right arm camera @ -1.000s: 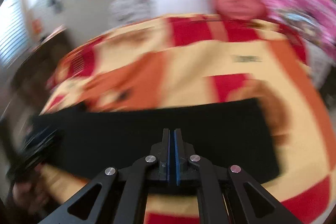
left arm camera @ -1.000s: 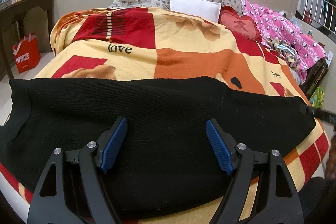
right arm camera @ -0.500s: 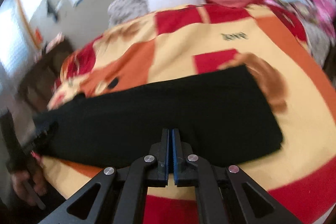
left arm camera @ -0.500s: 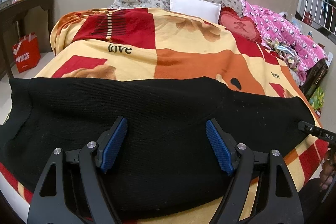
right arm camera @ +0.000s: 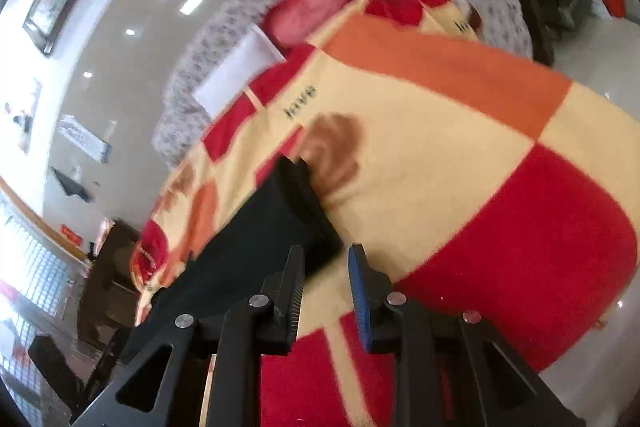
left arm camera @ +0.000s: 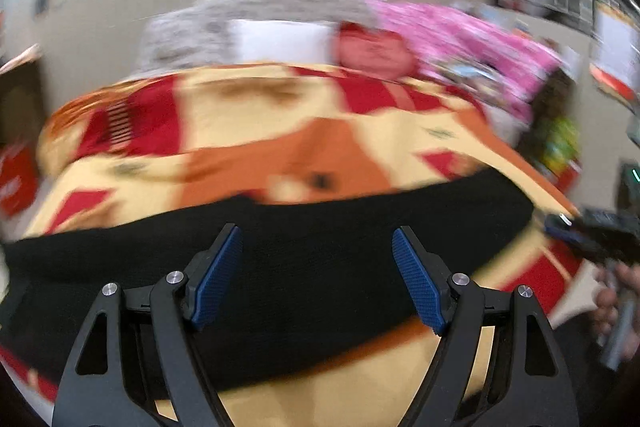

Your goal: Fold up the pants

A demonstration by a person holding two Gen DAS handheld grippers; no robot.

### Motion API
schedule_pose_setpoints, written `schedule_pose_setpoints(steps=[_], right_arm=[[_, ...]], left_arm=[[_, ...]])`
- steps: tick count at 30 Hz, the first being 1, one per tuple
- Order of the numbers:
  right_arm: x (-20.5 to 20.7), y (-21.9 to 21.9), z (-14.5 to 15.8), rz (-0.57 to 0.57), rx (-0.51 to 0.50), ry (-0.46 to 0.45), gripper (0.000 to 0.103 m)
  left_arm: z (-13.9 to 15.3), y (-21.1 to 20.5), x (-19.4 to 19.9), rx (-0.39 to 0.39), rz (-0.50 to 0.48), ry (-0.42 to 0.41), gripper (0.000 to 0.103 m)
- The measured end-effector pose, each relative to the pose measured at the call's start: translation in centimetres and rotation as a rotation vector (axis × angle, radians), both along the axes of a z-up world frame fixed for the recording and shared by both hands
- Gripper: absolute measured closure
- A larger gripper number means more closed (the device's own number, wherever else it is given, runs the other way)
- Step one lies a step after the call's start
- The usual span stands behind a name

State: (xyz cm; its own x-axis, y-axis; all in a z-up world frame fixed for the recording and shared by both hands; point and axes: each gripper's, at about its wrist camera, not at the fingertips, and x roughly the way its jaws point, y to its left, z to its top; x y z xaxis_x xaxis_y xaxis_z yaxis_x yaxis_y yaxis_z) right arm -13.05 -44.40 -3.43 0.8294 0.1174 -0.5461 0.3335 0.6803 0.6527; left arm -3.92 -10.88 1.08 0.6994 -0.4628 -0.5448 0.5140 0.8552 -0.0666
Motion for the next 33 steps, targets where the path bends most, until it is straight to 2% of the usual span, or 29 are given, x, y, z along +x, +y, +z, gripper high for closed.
schedule_pose_setpoints(steps=[3, 5, 6, 9, 12, 15, 21, 26, 29, 33], right_arm=[[0.3, 0.7, 0.5, 0.014, -0.033, 0.036, 0.077], [0.8, 1.3, 0.8, 0.036, -0.082, 0.048, 0.073], [1.2, 1.6, 1.0, 0.046, -0.120, 0.068, 0.072], [1.7, 2.0, 1.3, 0.050, -0.138, 0.124, 0.068], [2.3, 1.8, 1.0, 0.074, -0.040, 0.151, 0.064], [3.0, 1.3, 1.0, 0.069, -0.004, 0.160, 0.064], [4.2, -2.8, 0.3, -0.025, 0.173, 0.143, 0.065], [4.6, -2.6, 0.8, 0.055, 0.174, 0.189, 0.064], [3.9, -2.2, 0.3, 0.104, 0.243, 0.187, 0.064], [3.6, -2.9, -0.8, 0.072, 0.375, 0.164, 0.064]], left_arm=[[-1.6, -2.9, -0.4, 0.048, -0.070, 0.042, 0.025], [-3.2, -3.8, 0.2, 0.067, -0.080, 0.125, 0.025], [-3.5, -3.9, 0.4, 0.069, -0.071, 0.141, 0.025], [-3.2, -3.9, 0.4, 0.077, -0.070, 0.137, 0.025], [-3.2, -3.6, 0.6, 0.052, -0.070, 0.154, 0.025], [-3.4, -3.8, 0.6, 0.033, -0.073, 0.161, 0.025], [-3.4, -3.5, 0.4, 0.019, -0.081, 0.162, 0.025], [-3.5, -3.1, 0.5, -0.003, -0.088, 0.173, 0.025], [-3.5, -3.0, 0.5, -0.011, -0.090, 0.175, 0.025], [-3.5, -3.0, 0.5, -0.011, -0.089, 0.176, 0.025]])
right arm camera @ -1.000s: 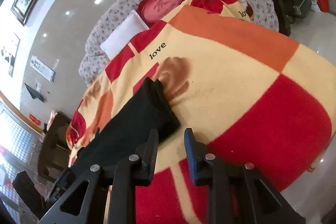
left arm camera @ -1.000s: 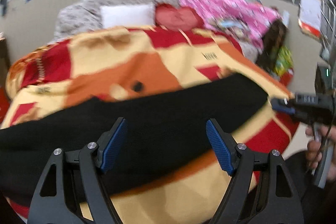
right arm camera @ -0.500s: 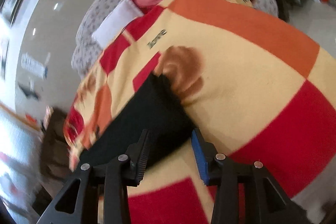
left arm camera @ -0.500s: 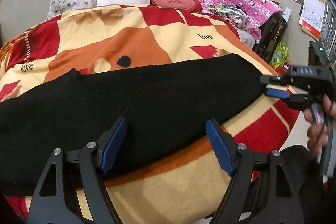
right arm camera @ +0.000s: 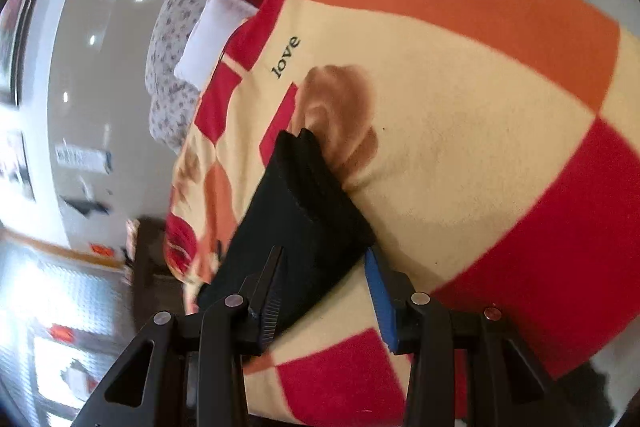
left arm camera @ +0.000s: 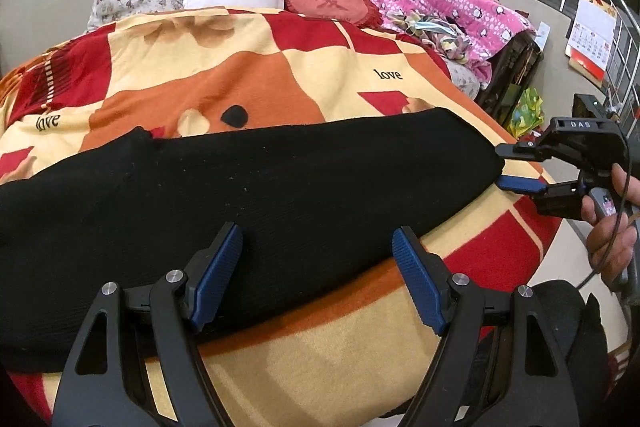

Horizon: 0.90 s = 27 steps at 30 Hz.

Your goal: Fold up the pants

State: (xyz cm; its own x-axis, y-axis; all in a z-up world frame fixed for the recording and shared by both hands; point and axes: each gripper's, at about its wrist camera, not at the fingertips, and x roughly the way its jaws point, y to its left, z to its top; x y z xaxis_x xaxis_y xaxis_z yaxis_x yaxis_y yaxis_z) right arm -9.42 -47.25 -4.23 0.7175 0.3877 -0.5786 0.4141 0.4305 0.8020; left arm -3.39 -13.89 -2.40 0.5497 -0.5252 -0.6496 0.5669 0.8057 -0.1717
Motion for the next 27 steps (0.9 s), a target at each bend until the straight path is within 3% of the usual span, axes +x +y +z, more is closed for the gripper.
schedule_pose_setpoints(steps=[5, 9, 12, 14, 18, 22, 27], right_arm=[[0.3, -0.4, -0.4, -0.036, 0.059, -0.026, 0.065], [-0.4, -0.3, -0.3, -0.061, 0.052, -0.072, 0.068], [-0.5, 0.5, 0.1, -0.048, -0.038, -0.081, 0.075], [-0.4, 1.4, 0.4, -0.031, -0.140, -0.077, 0.080], [-0.7, 1.8, 0.0, -0.045, -0.215, -0.116, 0.094], [-1.8, 3.0, 0.5, -0.046, -0.332, -0.238, 0.095], [-2.8, 7.1, 3.8, 0.064, -0.531, -0.441, 0.095]], left_arm=[[0.0, 0.1, 0.0, -0.010, -0.001, 0.011, 0.025], [0.0, 0.0, 0.1, -0.001, 0.004, 0.013, 0.025], [0.8, -0.8, 0.3, 0.031, -0.006, 0.030, 0.025], [1.9, -1.3, 0.8, 0.003, -0.023, 0.056, 0.025], [4.7, -3.3, 3.1, -0.058, -0.045, 0.138, 0.025], [6.2, -8.0, 6.1, -0.057, -0.127, 0.309, 0.025], [7.1, -15.0, 6.8, 0.046, -0.230, 0.336, 0.025]])
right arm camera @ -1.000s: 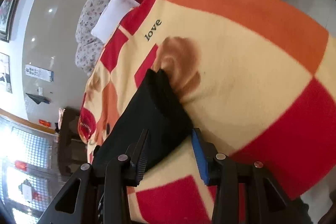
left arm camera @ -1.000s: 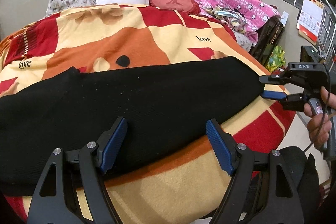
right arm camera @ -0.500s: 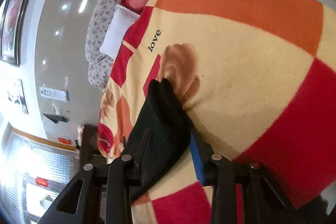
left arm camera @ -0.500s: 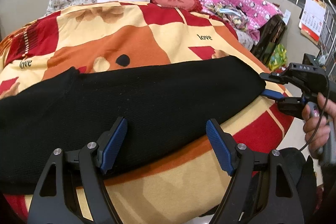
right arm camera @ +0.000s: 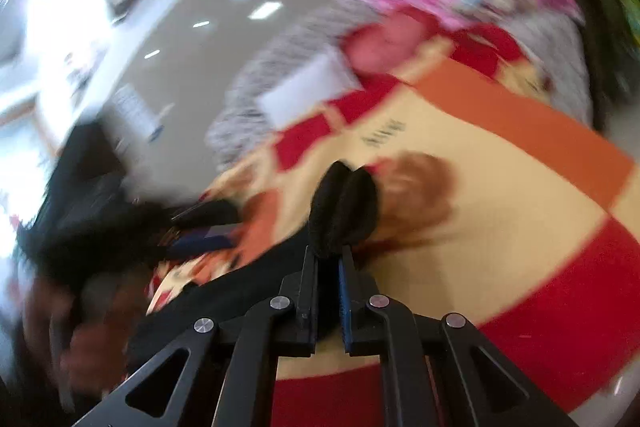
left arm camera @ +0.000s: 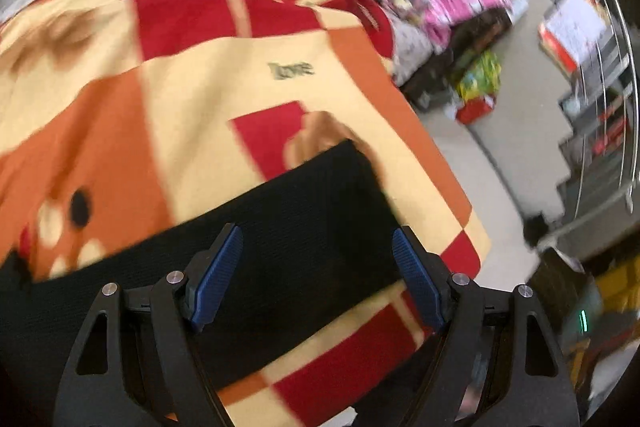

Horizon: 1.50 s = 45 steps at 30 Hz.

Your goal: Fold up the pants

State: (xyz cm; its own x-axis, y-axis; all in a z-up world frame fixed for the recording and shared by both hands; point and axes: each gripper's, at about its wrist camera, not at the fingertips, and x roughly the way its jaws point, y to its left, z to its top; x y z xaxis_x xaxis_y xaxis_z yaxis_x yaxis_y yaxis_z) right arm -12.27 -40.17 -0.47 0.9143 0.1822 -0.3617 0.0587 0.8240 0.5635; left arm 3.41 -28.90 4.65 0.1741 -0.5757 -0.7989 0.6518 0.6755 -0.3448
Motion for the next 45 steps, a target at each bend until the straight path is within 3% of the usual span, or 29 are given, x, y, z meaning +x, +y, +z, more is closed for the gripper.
schedule_pose_setpoints(steps=[5, 9, 14, 19, 21, 23, 25, 30, 34, 36, 37, 39, 43, 45], right_arm=[[0.3, 2.6, 0.1, 0.085, -0.135, -0.011, 0.095], [0.9, 4.0, 0.1, 0.093, -0.233, 0.000, 0.095], [1.2, 6.9, 0.4, 0.088, -0.426, -0.004, 0.095], [1.5, 9.3, 0.5, 0.103, -0.563, -0.021, 0.095], [1.6, 9.5, 0.6, 0.088, -0.585, -0.029, 0.095], [1.4, 9.8, 0.5, 0.087, -0.590, -0.034, 0.095], [1.2, 10.2, 0.5, 0.086, -0.597, -0.034, 0.095], [1.6, 10.6, 0.3, 0.088, -0.620, -0.027, 0.095], [1.3, 11.2, 0.4, 0.089, -0.622, -0.030, 0.095], [1.2, 11.2, 0.4, 0.089, -0.624, -0.034, 0.095], [1.2, 11.2, 0.5, 0.089, -0.625, -0.037, 0.095], [1.1, 11.4, 0.5, 0.087, -0.630, -0.040, 0.095], [1.0, 12.0, 0.6, 0.070, -0.666, -0.047, 0.095], [0.7, 13.3, 0.8, 0.036, -0.743, -0.059, 0.095]], left_arm=[[0.0, -2.7, -0.8, 0.085, -0.042, -0.034, 0.025], [0.2, -2.5, -0.8, 0.139, 0.013, -0.115, 0.025], [-0.3, -3.0, -0.4, 0.224, 0.046, -0.187, 0.025], [0.4, -3.1, -1.4, 0.297, 0.067, -0.367, 0.025], [0.2, -3.0, -1.1, 0.302, 0.072, -0.362, 0.038], [-0.1, -2.5, -0.5, 0.304, 0.081, -0.339, 0.045], [0.0, -1.9, -0.3, 0.287, 0.099, -0.325, 0.052], [1.2, 0.1, -0.3, 0.207, 0.141, -0.301, 0.053], [0.9, 0.5, 0.1, 0.191, 0.147, -0.278, 0.053], [1.1, 1.2, 0.3, 0.162, 0.164, -0.257, 0.069], [1.2, 1.6, 0.4, 0.140, 0.172, -0.242, 0.070], [1.3, 2.0, 0.4, 0.114, 0.180, -0.236, 0.092], [1.2, 3.7, 0.6, 0.051, 0.191, -0.208, 0.094], [1.3, 4.9, 0.8, 0.007, 0.195, -0.187, 0.094]])
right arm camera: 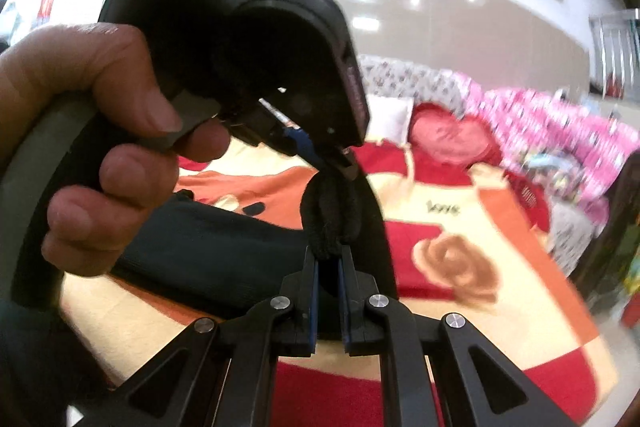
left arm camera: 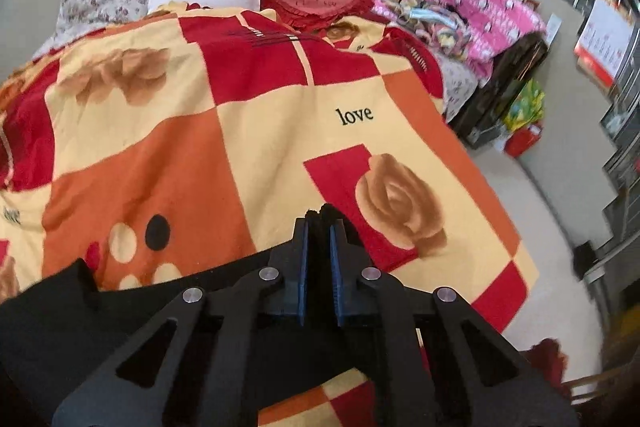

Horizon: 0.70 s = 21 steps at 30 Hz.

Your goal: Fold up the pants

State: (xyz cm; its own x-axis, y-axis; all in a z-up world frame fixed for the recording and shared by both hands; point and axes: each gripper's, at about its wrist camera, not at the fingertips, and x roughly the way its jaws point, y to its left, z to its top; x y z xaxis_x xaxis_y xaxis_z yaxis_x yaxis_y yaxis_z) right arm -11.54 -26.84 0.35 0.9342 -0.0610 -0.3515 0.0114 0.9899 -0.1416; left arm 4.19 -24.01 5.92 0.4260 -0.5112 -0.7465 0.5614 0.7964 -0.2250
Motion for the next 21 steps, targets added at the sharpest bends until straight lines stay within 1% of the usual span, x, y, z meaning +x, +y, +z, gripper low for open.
schedule_pose_setpoints(steps=[2, 4, 10, 12, 21], right_arm=[[-0.1, 1.6, 0.1, -0.013, -0.063, -0.013, 0.095], [0.1, 3.2, 0.1, -0.021, -0.114, -0.019, 0.095], [1.0, 8.9, -0.3, 0.009, -0.241, -0.026, 0.095], [1.4, 10.6, -0.5, 0.030, -0.262, -0.022, 0.095], [3.1, 16.1, 0.4, 0.115, -0.278, -0.004, 0.095]], left_arm=[[0.1, 1.5, 0.3, -0.054, -0.010, 0.015, 0.094], [0.0, 3.2, 0.8, -0.091, -0.019, 0.031, 0.094], [-0.3, 8.6, 2.0, -0.163, -0.007, 0.063, 0.095], [-0.3, 10.8, 2.4, -0.186, -0.005, 0.068, 0.095], [-1.4, 18.2, 4.4, -0.225, 0.045, 0.118, 0.095]])
